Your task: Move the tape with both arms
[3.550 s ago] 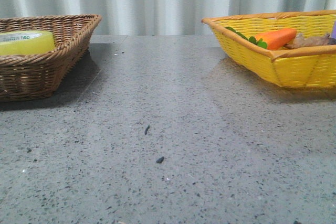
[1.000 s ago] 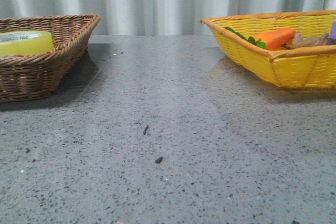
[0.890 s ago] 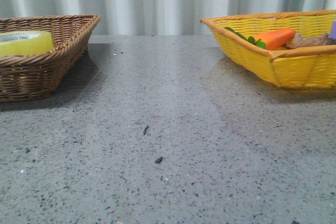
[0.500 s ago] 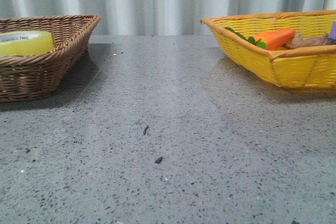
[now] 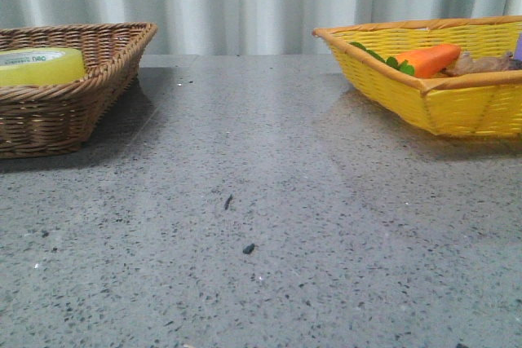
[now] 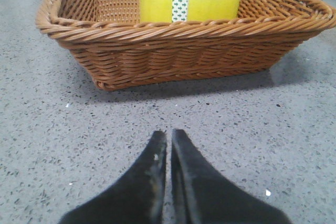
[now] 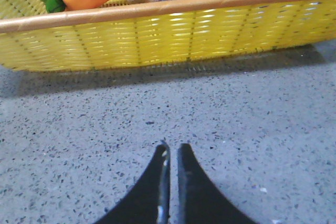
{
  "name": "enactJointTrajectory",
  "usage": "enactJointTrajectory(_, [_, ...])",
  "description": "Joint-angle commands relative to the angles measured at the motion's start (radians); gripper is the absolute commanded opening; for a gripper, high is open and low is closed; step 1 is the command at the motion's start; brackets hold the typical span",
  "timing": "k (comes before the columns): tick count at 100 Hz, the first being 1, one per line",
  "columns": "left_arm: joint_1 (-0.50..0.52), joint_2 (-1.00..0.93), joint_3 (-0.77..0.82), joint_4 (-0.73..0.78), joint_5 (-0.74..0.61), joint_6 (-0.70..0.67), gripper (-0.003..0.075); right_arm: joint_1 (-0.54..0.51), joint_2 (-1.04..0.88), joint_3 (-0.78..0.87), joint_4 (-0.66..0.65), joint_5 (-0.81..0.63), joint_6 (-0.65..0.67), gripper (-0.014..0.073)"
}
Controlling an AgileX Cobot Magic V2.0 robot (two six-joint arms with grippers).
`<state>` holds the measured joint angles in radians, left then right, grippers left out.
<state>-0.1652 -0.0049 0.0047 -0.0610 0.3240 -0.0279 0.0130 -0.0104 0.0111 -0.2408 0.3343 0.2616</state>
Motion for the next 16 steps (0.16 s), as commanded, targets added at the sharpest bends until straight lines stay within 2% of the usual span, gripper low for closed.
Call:
enactJointTrajectory(1, [0.001,-0.027,0.008,0.000,-0.064,-0.005,-0.0020,-0.007,-0.017,0.021,-0.013,-0.016,-0.013,-0.0048])
enactJointTrajectory(16, [0.001,-0.027,0.008,0.000,-0.064,-0.005,-0.0020,-0.007,-0.017,0.021,-0.013,-0.016,-0.013,-0.0048])
